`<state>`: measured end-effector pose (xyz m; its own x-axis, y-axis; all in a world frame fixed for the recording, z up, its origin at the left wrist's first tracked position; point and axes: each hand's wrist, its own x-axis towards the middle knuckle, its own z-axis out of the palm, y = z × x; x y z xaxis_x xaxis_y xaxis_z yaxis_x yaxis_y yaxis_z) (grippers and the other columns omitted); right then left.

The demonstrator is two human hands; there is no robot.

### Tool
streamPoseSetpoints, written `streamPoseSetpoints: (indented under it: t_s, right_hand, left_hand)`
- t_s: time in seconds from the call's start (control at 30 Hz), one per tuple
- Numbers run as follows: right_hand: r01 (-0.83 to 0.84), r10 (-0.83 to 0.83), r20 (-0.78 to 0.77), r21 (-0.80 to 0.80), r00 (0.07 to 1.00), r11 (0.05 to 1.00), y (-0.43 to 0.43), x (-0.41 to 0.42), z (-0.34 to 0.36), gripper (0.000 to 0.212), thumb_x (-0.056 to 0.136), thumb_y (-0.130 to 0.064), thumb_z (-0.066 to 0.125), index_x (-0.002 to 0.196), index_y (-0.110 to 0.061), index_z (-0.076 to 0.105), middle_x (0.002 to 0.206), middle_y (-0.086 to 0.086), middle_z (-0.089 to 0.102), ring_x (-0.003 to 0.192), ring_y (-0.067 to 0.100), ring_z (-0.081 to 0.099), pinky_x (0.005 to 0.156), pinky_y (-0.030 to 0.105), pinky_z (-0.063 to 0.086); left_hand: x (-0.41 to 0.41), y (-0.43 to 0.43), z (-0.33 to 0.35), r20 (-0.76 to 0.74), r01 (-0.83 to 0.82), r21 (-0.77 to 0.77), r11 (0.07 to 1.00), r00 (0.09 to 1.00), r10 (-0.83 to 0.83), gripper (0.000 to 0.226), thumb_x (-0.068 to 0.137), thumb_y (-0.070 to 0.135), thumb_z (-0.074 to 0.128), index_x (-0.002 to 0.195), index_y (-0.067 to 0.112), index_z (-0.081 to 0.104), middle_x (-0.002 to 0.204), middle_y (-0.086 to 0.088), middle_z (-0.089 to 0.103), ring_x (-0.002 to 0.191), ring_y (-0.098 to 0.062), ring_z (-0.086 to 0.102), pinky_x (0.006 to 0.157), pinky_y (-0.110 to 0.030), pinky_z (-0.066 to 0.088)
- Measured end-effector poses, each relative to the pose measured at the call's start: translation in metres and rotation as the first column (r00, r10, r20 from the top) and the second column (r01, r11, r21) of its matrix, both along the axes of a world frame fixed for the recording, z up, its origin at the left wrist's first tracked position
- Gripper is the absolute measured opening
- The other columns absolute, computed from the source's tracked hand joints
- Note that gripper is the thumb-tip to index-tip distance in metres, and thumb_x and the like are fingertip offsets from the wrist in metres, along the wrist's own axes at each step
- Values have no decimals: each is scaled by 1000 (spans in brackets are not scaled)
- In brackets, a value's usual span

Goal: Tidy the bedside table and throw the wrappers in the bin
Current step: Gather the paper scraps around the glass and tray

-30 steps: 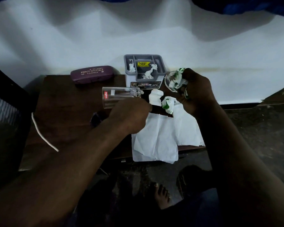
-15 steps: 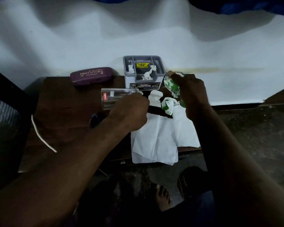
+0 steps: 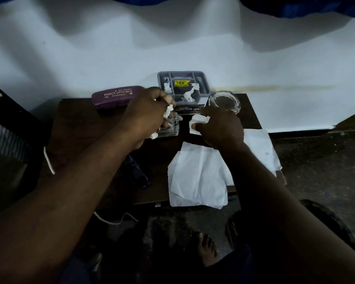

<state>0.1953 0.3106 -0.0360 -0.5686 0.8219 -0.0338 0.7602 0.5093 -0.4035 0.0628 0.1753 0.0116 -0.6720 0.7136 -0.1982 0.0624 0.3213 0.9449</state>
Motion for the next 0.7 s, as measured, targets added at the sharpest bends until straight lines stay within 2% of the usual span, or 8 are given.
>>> streamPoseSetpoints:
  t_s: [0.07,0.2,0.3,0.37,0.43,0.53,0.6,0.7]
  right_hand:
    - [12,-14,65,32,998,999,-4,-3,-3,47,86,-37,75,132,-36,67,132,4,70,120,31,67,96,37,53]
    - [42,-45,41,69,998,997,-7,-5,-7,29,84,-29,72,113,-29,74,115,9,74,108,33,70,85,34,52]
    - [70,-68,-130,14,989,997,0,-6,-1,18,83,-31,75,101,-26,76,99,3,76,96,24,72,75,19,44]
    - [100,-111,-289,-52,951,994,7,-8,10,10,81,-31,77,88,-26,71,79,-10,68,76,11,64,64,9,39]
    - [145,-186,-439,-124,879,982,12,-8,22,18,81,-31,77,73,-25,63,59,-15,55,58,2,52,60,15,39]
    - [200,-314,-547,-258,776,945,19,-2,31,36,77,-29,78,58,-18,50,45,-12,45,52,10,43,57,27,39]
    - [231,-346,-523,-274,779,933,24,5,29,29,74,-24,74,60,-12,52,47,-11,45,56,15,43,58,32,44]
    - [262,-362,-500,-261,787,929,30,14,23,17,68,-19,66,66,-6,55,52,-8,45,59,18,41,58,34,43]
  left_hand:
    - [0,0,0,4,-17,7,1000,1000,17,22,105,19,53,91,15,69,83,1,66,45,-6,51,37,-13,37]
    - [-3,0,0,44,-42,23,999,998,41,22,98,24,61,86,8,71,75,6,65,51,-13,44,40,-14,31]
    - [-4,1,2,31,-66,42,997,997,65,45,98,48,63,69,13,60,68,-6,53,50,-15,42,41,-16,32]
    - [-3,2,2,12,-72,46,996,997,71,53,95,54,65,63,15,52,62,-6,50,46,-14,44,40,-15,34]
    - [0,2,1,25,-24,32,999,999,23,52,94,54,67,64,13,55,65,-5,61,44,-12,49,39,-15,37]
    - [13,3,-1,55,78,22,997,995,-79,47,96,52,65,71,12,66,65,-3,69,41,-9,52,37,-14,36]
    - [20,7,-7,30,130,24,991,991,-131,43,99,44,64,77,8,71,57,3,68,39,-6,51,38,-15,37]
    - [26,15,-23,-159,199,-51,979,966,-205,23,99,35,66,93,17,78,59,4,70,49,-6,60,56,-25,51]
